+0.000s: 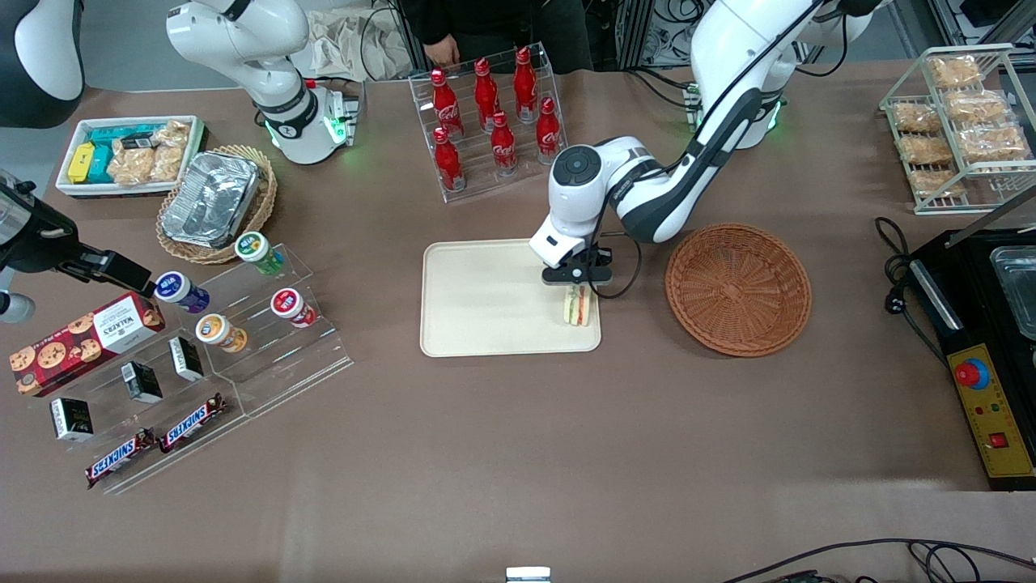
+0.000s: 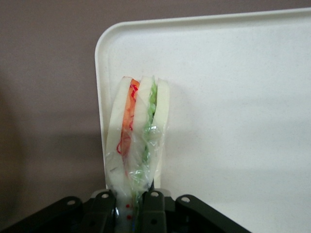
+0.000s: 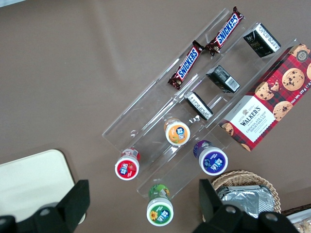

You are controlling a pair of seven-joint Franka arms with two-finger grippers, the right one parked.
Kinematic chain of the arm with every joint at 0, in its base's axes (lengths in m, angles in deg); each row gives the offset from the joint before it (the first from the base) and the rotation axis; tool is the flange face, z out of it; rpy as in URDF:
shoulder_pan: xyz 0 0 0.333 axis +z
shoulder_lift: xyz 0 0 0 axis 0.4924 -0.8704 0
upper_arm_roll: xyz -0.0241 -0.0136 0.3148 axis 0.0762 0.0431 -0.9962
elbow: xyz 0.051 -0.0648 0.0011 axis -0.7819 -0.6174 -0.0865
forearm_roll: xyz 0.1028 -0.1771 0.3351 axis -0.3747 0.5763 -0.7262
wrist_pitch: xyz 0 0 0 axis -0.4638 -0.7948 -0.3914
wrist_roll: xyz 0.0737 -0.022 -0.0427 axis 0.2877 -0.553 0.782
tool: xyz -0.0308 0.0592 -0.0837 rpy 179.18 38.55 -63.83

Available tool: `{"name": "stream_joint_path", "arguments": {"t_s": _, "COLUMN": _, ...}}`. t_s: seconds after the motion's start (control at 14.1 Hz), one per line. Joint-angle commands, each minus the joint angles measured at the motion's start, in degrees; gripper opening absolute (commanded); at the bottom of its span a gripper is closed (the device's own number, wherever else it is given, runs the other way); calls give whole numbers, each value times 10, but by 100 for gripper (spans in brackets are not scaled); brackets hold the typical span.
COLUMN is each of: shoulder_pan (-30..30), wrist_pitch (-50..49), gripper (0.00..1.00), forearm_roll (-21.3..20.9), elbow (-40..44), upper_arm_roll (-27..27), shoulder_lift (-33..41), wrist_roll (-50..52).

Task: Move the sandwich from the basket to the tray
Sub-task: 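Lower the sandwich onto the cream tray and open the left gripper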

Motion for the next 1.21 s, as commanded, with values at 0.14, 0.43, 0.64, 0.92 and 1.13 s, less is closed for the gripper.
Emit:
{"name": "stream_joint_path", "arguments": {"t_s": 0.14, "shoulder_pan": -10, "wrist_pitch": 19, "gripper": 0, "forearm_roll": -16, "elbow": 9, "upper_arm_roll": -4, "shoulder_lift": -16, "wrist_roll": 24}}
{"name": "stream_joint_path", "arguments": {"t_s": 0.43, "shoulder_pan": -14, "wrist_pitch": 24, "gripper": 99, "forearm_roll": -24, "elbow": 11, "upper_arm_roll": -8, "shoulder_lift": -21, "wrist_roll": 27}}
{"name": "stream_joint_path", "arguments": {"t_s": 0.64, "shoulder_pan": -16, "wrist_pitch": 24, "gripper": 100, "forearm_roll": -24, "elbow": 12, "upper_arm_roll": -9, "shoulder_lift": -21, "wrist_roll": 27}}
{"name": "stream_joint_path", "arguments": {"t_s": 0.92, "shoulder_pan": -17, "wrist_pitch": 23, "gripper": 100, "forearm_roll": -24, "elbow": 16, "upper_arm_roll": -12, "shoulder_lift": -21, "wrist_roll": 27}}
{"name": "stream_joint_path", "arguments": {"t_s": 1.13, "shoulder_pan": -14, "wrist_pitch": 23, "gripper": 100, "forearm_roll": -23, "elbow": 18, "upper_arm_roll": -12, "shoulder_lift": -17, "wrist_roll": 26}}
